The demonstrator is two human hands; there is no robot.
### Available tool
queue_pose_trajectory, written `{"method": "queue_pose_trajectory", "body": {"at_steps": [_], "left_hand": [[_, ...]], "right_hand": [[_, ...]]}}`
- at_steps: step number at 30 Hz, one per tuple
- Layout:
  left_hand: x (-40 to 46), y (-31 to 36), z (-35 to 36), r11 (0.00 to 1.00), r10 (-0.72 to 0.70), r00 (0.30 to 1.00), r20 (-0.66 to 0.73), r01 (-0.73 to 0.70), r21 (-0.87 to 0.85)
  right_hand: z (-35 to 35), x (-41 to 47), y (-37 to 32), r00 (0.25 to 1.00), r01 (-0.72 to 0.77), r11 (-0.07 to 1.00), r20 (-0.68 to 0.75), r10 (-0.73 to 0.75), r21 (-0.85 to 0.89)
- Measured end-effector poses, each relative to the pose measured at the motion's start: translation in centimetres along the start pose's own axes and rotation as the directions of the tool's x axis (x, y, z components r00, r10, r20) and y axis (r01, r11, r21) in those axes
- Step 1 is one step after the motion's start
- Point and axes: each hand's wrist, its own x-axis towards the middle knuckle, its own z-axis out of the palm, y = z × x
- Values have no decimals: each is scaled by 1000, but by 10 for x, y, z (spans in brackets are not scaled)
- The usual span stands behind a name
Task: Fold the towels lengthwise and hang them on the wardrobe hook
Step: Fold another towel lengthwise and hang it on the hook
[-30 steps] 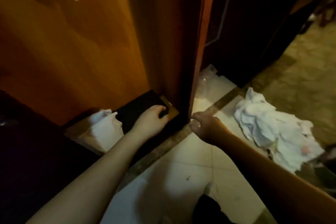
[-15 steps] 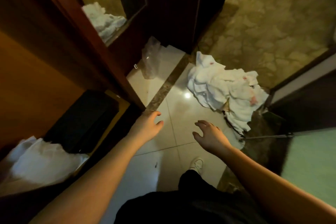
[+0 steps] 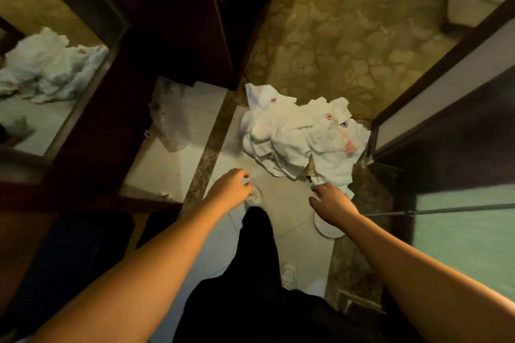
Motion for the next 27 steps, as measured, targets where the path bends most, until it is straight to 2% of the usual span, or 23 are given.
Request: {"method": "queue_pose_trajectory", "body": {"at_steps": [7,14,20,25,27], "left_hand": [[168,39,-35,999,38,994,107,-40,14],[337,59,-39,998,10,981,195,-21,57],[464,60,31,998,3,979,203,-14,55],[552,31,116,987,-161,958,238,160,24],[579,19,147,966,-236,936,260,255,-42]], "right_hand": [[-45,141,20,989,-149,985,17,148,84],[-52,295,34,962,-272,912,66,264,309],[-8,418,75,937,-349,828,187,296,439],[53,507,114,893,-449,747,278,353,491],[77,535,126,876,-482,686,299,378,545]]}}
